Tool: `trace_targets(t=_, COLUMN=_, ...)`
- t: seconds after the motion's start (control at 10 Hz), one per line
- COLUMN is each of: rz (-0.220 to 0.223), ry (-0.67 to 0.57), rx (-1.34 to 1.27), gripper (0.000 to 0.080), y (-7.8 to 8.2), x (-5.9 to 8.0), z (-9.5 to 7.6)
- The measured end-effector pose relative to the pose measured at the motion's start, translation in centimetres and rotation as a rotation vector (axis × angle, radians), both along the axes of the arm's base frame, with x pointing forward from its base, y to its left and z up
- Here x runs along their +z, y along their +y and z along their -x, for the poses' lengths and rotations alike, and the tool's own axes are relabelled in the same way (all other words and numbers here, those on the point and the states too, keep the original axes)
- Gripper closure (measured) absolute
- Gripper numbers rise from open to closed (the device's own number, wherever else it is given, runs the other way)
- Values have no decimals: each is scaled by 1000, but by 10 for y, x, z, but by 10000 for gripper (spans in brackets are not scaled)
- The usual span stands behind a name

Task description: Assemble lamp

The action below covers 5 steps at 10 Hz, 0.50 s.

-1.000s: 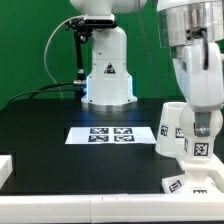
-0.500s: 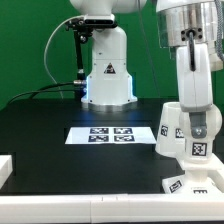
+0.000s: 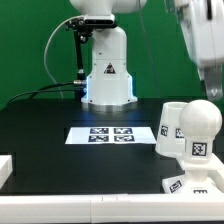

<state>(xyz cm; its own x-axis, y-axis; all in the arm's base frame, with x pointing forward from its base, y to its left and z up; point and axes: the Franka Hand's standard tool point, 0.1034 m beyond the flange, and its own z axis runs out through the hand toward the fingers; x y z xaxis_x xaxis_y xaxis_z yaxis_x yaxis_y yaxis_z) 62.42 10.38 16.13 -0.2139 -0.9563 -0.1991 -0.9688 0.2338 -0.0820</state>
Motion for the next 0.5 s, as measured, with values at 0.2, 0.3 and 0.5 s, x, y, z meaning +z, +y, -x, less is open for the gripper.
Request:
trace_targets(t=0.2, rz=2, ry=4, rx=0, gripper=101, y=0, x=-3, z=0)
trace_targets(t=0.3, rz=3, ry=5, rx=0, gripper=101, y=0, x=-4, z=1)
trace_targets(t=0.5, rz=9, ry=2, rx=43, gripper=101, y=1, x=-3, z=3)
